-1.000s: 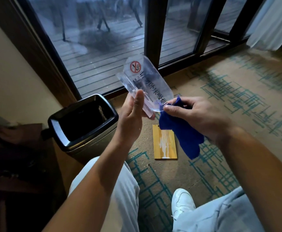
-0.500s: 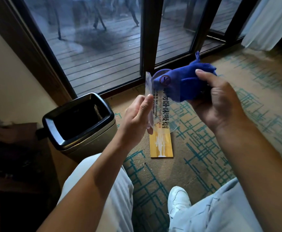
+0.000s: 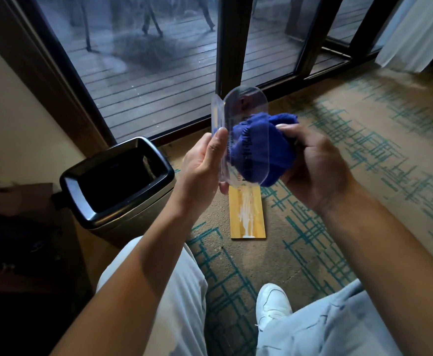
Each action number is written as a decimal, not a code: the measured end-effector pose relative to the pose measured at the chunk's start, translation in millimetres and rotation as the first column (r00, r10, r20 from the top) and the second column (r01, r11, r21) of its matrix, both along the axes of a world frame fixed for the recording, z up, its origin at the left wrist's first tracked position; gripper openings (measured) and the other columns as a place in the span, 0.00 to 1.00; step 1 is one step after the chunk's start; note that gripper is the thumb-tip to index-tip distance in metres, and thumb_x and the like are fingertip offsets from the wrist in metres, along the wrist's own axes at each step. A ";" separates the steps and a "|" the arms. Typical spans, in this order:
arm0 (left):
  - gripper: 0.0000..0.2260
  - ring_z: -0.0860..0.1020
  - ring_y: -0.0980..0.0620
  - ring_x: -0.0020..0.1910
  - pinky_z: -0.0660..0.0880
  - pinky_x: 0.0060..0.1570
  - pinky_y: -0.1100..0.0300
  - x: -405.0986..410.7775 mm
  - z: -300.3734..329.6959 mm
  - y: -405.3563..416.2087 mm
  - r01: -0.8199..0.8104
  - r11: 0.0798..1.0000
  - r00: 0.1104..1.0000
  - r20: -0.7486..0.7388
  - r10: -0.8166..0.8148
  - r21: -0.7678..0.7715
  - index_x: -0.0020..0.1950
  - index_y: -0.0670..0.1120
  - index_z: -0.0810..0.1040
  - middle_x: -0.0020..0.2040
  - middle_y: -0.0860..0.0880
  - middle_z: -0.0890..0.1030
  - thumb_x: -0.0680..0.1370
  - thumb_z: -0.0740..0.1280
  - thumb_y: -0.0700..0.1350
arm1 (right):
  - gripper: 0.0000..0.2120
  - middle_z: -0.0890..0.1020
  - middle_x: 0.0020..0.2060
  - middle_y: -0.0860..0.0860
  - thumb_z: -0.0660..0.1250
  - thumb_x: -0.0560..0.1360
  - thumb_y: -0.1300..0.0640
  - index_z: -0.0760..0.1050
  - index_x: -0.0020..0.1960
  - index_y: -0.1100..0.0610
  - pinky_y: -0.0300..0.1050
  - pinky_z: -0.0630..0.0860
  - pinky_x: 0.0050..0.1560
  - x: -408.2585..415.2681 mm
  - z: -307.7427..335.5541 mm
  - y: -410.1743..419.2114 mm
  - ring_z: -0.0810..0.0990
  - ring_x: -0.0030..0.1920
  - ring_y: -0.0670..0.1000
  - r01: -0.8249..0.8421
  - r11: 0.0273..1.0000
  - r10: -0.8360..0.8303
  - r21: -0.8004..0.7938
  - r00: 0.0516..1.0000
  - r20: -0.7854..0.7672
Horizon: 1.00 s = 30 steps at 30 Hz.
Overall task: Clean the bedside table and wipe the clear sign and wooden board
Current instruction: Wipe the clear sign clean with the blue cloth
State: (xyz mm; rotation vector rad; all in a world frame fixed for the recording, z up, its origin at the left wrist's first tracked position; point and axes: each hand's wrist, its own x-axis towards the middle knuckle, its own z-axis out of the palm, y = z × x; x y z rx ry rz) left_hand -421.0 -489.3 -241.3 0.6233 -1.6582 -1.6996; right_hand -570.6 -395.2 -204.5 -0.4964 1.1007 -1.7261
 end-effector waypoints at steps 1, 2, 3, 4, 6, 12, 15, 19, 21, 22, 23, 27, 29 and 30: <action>0.24 0.74 0.49 0.23 0.70 0.24 0.58 1.1 -0.5 -2.3 -0.006 1.000 1.000 0.000 0.006 0.006 0.56 0.33 0.73 0.32 0.43 0.78 0.82 0.56 0.55 | 0.11 0.82 0.47 0.59 0.60 0.79 0.60 0.82 0.49 0.58 0.51 0.76 0.53 0.1 -0.5 1.2 0.80 0.47 0.55 -0.029 0.999 0.031 0.038 0.999 -0.031; 0.23 0.74 0.49 0.24 0.70 0.24 0.58 2.0 -0.7 -4.7 -0.009 1.000 1.000 0.002 0.009 0.014 0.55 0.34 0.73 0.32 0.44 0.78 0.82 0.56 0.56 | 0.11 0.81 0.47 0.59 0.60 0.79 0.60 0.81 0.49 0.59 0.52 0.74 0.53 -0.1 -0.7 2.6 0.79 0.47 0.56 -0.052 0.995 0.059 0.089 0.996 -0.072; 0.24 0.75 0.49 0.24 0.71 0.24 0.58 2.9 -0.4 -7.0 -0.011 1.000 1.000 0.006 0.011 0.020 0.56 0.34 0.73 0.32 0.45 0.79 0.82 0.56 0.56 | 0.11 0.82 0.45 0.59 0.61 0.79 0.61 0.82 0.46 0.58 0.52 0.75 0.51 -0.5 -0.1 4.5 0.80 0.45 0.56 -0.069 0.987 0.088 0.142 0.988 -0.125; 0.24 0.75 0.49 0.24 0.70 0.24 0.59 3.5 0.1 -8.9 -0.014 1.000 1.000 0.014 0.014 0.021 0.56 0.34 0.73 0.32 0.45 0.79 0.82 0.56 0.56 | 0.12 0.83 0.41 0.57 0.62 0.78 0.61 0.83 0.43 0.58 0.49 0.76 0.47 -1.9 0.5 6.5 0.81 0.41 0.54 -0.060 0.980 0.095 0.190 0.979 -0.181; 0.25 0.75 0.47 0.24 0.70 0.24 0.59 3.8 0.9 -10.9 -0.039 0.999 0.998 0.052 0.039 -0.006 0.54 0.33 0.72 0.33 0.41 0.80 0.81 0.57 0.58 | 0.09 0.84 0.36 0.56 0.64 0.77 0.62 0.83 0.42 0.60 0.44 0.78 0.36 -7.0 6.3 9.6 0.82 0.34 0.52 0.074 0.967 0.003 0.245 0.954 -0.300; 0.20 0.79 0.44 0.27 0.76 0.33 0.47 0.3 1.8 -5.8 -0.049 0.964 0.938 0.320 0.135 -0.262 0.49 0.41 0.72 0.32 0.40 0.82 0.84 0.55 0.58 | 0.16 0.82 0.54 0.61 0.72 0.72 0.59 0.77 0.59 0.59 0.58 0.80 0.56 -23.6 28.7 4.1 0.82 0.55 0.61 0.354 0.924 -0.367 -0.143 0.720 -0.589; 0.18 0.79 0.48 0.27 0.75 0.35 0.52 -3.2 2.7 -5.0 0.003 0.956 0.916 0.385 0.116 -0.294 0.48 0.43 0.71 0.27 0.46 0.81 0.85 0.54 0.56 | 0.20 0.82 0.53 0.49 0.73 0.72 0.58 0.74 0.63 0.56 0.41 0.79 0.55 -15.0 33.3 -6.5 0.82 0.54 0.46 0.225 0.964 -0.232 -0.144 0.439 -0.868; 0.18 0.81 0.47 0.31 0.77 0.43 0.46 -4.9 0.8 -7.2 0.047 0.948 0.892 0.441 0.103 -0.316 0.49 0.43 0.70 0.31 0.43 0.83 0.86 0.51 0.56 | 0.22 0.81 0.60 0.55 0.72 0.76 0.57 0.73 0.68 0.61 0.41 0.76 0.62 -7.6 13.0 -11.1 0.80 0.61 0.52 0.069 0.996 -0.054 -0.052 0.025 -0.998; 0.18 0.81 0.47 0.31 0.77 0.45 0.44 -6.8 -3.1 -8.6 0.036 0.944 0.881 0.456 0.125 -0.329 0.48 0.44 0.70 0.30 0.43 0.82 0.86 0.51 0.56 | 0.24 0.77 0.67 0.60 0.70 0.77 0.58 0.71 0.70 0.64 0.50 0.71 0.70 -10.5 3.9 -12.2 0.74 0.70 0.57 0.009 1.000 0.001 0.001 -0.081 -0.997; 0.18 0.81 0.47 0.31 0.77 0.44 0.43 -8.4 -5.5 -9.5 0.029 0.944 0.880 0.456 0.131 -0.328 0.48 0.45 0.69 0.30 0.43 0.82 0.86 0.51 0.56 | 0.23 0.76 0.68 0.61 0.70 0.77 0.60 0.71 0.70 0.66 0.53 0.69 0.72 -13.2 0.5 -13.1 0.72 0.72 0.58 -0.023 0.999 0.020 0.023 -0.104 -0.994; 0.18 0.81 0.47 0.31 0.77 0.44 0.43 -10.0 -8.5 -10.2 0.020 0.946 0.880 0.455 0.138 -0.325 0.47 0.45 0.69 0.29 0.44 0.82 0.86 0.51 0.57 | 0.23 0.76 0.68 0.62 0.70 0.77 0.61 0.71 0.69 0.67 0.55 0.69 0.72 -16.0 -3.2 -13.4 0.71 0.72 0.58 -0.049 0.998 0.032 0.038 -0.118 -0.993; 0.21 0.80 0.51 0.30 0.76 0.45 0.44 -19.0 -28.5 -13.9 -0.030 0.946 0.864 0.467 0.187 -0.322 0.47 0.45 0.71 0.27 0.46 0.81 0.84 0.50 0.60 | 0.21 0.76 0.66 0.64 0.69 0.74 0.66 0.73 0.66 0.69 0.57 0.70 0.72 -18.4 -28.9 -2.5 0.73 0.71 0.59 -0.110 0.993 0.031 0.046 -0.141 -0.990; 0.20 0.79 0.51 0.29 0.76 0.44 0.43 -25.6 -44.4 -17.4 -0.083 0.954 0.862 0.460 0.213 -0.288 0.46 0.45 0.71 0.26 0.47 0.81 0.80 0.50 0.59 | 0.19 0.77 0.66 0.63 0.69 0.74 0.67 0.75 0.64 0.69 0.56 0.70 0.72 -13.9 -48.7 9.5 0.74 0.70 0.59 -0.152 0.988 0.019 0.038 -0.122 -0.992; 0.20 0.79 0.52 0.29 0.76 0.42 0.44 -29.1 -53.4 -19.8 -0.121 0.958 0.866 0.445 0.229 -0.259 0.44 0.46 0.71 0.25 0.47 0.80 0.80 0.50 0.60 | 0.17 0.77 0.66 0.63 0.70 0.74 0.67 0.77 0.62 0.69 0.56 0.70 0.71 -12.0 -58.7 15.6 0.74 0.70 0.58 -0.176 0.983 0.029 0.049 -0.111 -0.993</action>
